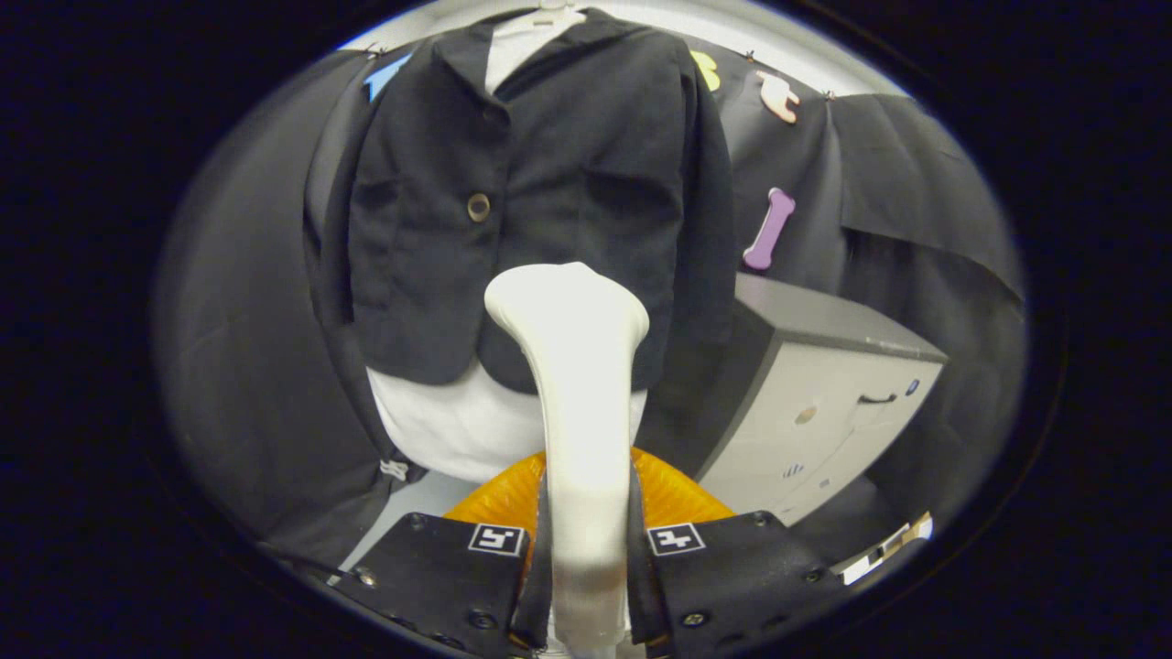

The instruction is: Iron the clothes twice with a garment steamer, once on the left side and once on the right side.

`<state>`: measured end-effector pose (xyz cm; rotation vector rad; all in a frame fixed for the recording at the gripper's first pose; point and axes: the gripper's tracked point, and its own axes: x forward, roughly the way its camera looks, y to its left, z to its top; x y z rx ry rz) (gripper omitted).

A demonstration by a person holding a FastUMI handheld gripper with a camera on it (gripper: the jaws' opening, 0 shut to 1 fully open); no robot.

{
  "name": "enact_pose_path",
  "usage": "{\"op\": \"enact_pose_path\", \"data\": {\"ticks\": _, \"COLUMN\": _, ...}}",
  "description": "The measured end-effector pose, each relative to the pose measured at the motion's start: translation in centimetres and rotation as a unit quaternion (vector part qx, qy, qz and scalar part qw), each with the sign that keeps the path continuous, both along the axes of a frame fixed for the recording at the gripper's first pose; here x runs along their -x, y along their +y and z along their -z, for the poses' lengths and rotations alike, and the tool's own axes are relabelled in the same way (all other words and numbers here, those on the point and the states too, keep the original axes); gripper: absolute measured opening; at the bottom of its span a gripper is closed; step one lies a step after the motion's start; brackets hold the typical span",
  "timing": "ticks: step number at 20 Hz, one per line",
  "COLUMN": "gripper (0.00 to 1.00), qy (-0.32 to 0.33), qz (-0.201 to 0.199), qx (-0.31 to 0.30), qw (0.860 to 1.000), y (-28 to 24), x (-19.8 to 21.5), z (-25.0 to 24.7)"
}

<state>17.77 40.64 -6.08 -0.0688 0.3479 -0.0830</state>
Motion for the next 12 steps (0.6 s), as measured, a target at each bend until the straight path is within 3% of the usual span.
{"op": "enact_pose_path", "data": {"ticks": 5, "gripper": 0.36, "qy": -0.114, "qz": -0.033, "qx": -0.026, "qw": 0.993, "y": 3.7, "x": -0.5, "z": -11.3}}
{"op": "enact_pose_path", "data": {"ticks": 12, "gripper": 0.36, "qy": -0.214, "qz": -0.094, "qx": -0.059, "qw": 0.97, "y": 9.7, "x": -2.8, "z": -22.0}}
